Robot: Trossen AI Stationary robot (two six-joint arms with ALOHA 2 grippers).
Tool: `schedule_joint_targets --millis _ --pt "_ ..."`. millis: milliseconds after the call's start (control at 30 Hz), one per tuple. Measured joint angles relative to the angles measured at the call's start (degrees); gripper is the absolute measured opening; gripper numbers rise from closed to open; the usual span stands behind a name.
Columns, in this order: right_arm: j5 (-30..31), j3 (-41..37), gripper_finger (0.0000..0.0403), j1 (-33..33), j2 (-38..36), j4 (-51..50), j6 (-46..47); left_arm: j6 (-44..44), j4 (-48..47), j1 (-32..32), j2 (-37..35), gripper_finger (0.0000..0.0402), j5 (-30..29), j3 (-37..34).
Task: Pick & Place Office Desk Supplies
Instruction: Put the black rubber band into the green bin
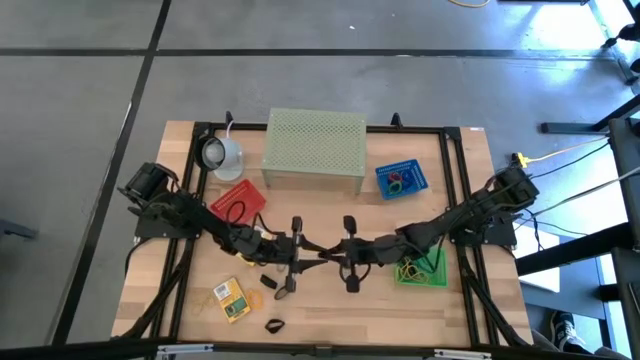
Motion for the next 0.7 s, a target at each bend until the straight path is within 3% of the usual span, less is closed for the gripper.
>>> schedule_joint_targets --millis 200,400,567,700 --pt "5.7 0.0 0.0008 0.2 -8.5 -18.6 9.0 -0.6 0.2 0.0 0.0 0.0165 0.0 0.0" --pt "7.2 0.0 0.0008 4.3 -16.1 -36.8 23.3 -0.6 0.2 -0.1 0.0 0.0177 0.0 0.0" --pt "-1.2 0.0 0.0008 11.1 -19.6 -47.6 35.3 -0.7 0.1 -0.3 0.0 0.0174 0.0 0.0" --pt "-2.4 0.0 0.0008 17.4 -19.7 -56.4 46.0 -1.7 0.1 -0.6 -0.1 0.0176 0.0 0.0"
